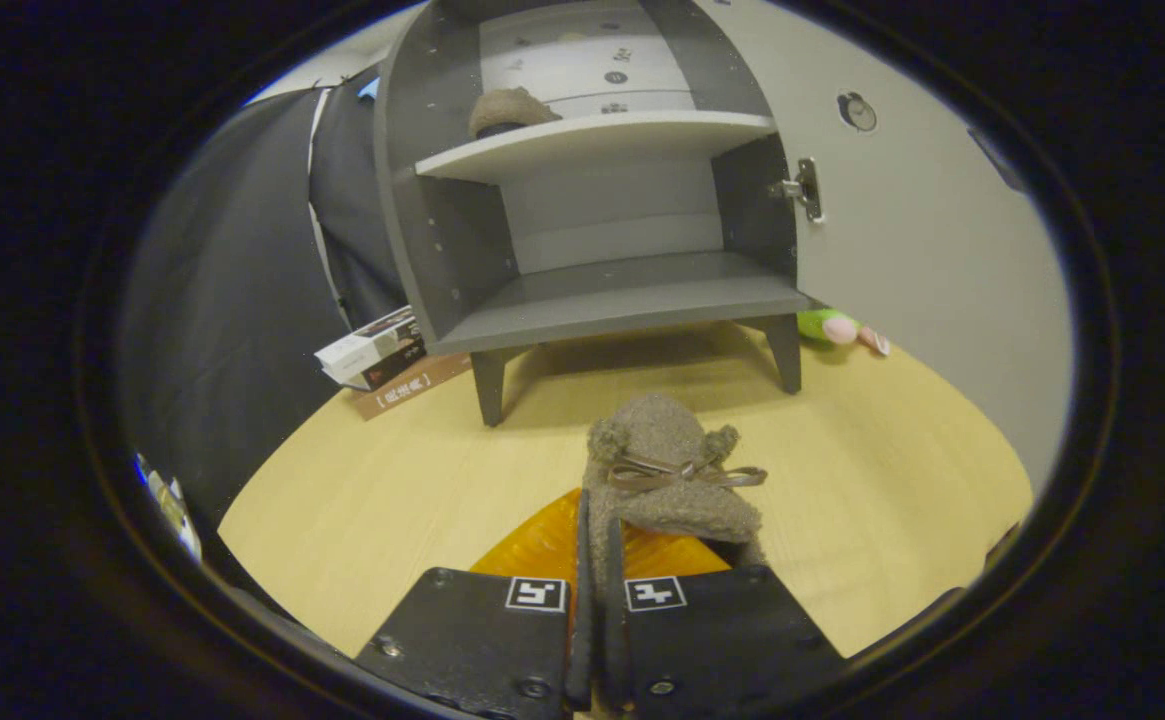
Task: Open the shoe cabinet door, grab the shoes and put them into the shoe cabinet, then close the shoe cabinet door.
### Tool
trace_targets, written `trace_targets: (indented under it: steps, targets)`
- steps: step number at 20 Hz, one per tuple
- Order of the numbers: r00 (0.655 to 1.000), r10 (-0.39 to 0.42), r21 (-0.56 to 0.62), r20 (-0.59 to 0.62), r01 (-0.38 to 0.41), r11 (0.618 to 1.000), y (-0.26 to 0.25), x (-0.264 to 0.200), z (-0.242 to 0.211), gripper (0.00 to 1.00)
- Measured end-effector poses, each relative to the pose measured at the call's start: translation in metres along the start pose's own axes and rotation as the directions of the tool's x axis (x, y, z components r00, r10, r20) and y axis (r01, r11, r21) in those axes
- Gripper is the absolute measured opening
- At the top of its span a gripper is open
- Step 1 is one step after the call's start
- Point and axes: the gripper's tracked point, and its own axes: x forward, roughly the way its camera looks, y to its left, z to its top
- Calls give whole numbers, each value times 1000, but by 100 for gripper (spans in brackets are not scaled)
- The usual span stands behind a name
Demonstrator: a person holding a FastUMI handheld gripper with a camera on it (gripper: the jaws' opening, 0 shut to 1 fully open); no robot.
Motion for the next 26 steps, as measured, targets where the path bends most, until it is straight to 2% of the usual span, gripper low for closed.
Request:
trace_targets:
  steps: [6,12,16,19,22,26]
  targets:
    - [996,52,-46,72,-48,998,23,-56,51,9]
    - [981,79,-153,177,-52,987,40,-113,132,9]
    - [967,77,-218,242,-23,976,45,-146,186,9]
    - [958,67,-219,279,-4,976,48,-161,237,9]
    - [952,46,-232,303,27,972,47,-162,291,9]
    - [933,-21,-235,361,112,965,37,-147,358,9]
